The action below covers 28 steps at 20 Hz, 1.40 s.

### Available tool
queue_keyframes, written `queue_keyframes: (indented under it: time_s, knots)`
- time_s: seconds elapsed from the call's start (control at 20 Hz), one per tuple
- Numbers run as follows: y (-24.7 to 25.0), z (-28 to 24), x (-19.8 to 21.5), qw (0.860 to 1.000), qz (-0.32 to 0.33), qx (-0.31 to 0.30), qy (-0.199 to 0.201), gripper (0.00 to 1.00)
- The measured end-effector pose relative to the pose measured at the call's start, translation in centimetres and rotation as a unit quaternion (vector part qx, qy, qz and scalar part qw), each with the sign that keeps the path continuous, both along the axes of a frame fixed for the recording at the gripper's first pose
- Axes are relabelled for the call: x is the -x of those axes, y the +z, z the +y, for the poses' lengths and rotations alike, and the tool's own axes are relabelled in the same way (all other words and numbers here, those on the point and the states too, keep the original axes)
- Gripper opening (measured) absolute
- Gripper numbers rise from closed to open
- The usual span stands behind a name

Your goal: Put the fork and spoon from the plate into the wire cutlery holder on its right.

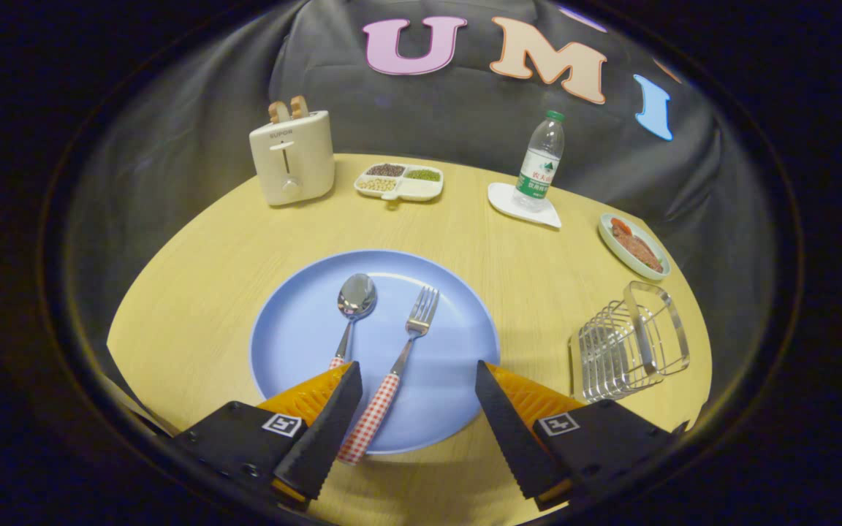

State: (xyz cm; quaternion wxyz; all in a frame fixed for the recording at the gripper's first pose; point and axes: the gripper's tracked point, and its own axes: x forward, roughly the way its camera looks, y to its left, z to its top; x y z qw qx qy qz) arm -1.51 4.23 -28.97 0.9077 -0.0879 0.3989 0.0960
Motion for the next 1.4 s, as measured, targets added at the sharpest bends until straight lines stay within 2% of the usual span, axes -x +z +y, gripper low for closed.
queue_keyframes:
  time_s: [0.2,0.5,0.8,1.05,1.4]
  knots:
    - [-1.1,0.1,0.1,1.000,0.022,0.006,0.012,0.78]
    - [-1.7,-0.1,0.6,0.999,0.035,0.013,0.021,0.37]
    - [-2.6,-0.1,1.3,0.998,0.052,0.010,0.026,0.19]
    - [-2.0,-0.3,1.8,0.997,0.062,0.012,0.035,0.13]
    - [0.1,-1.5,1.7,0.995,0.066,0.031,0.066,0.10]
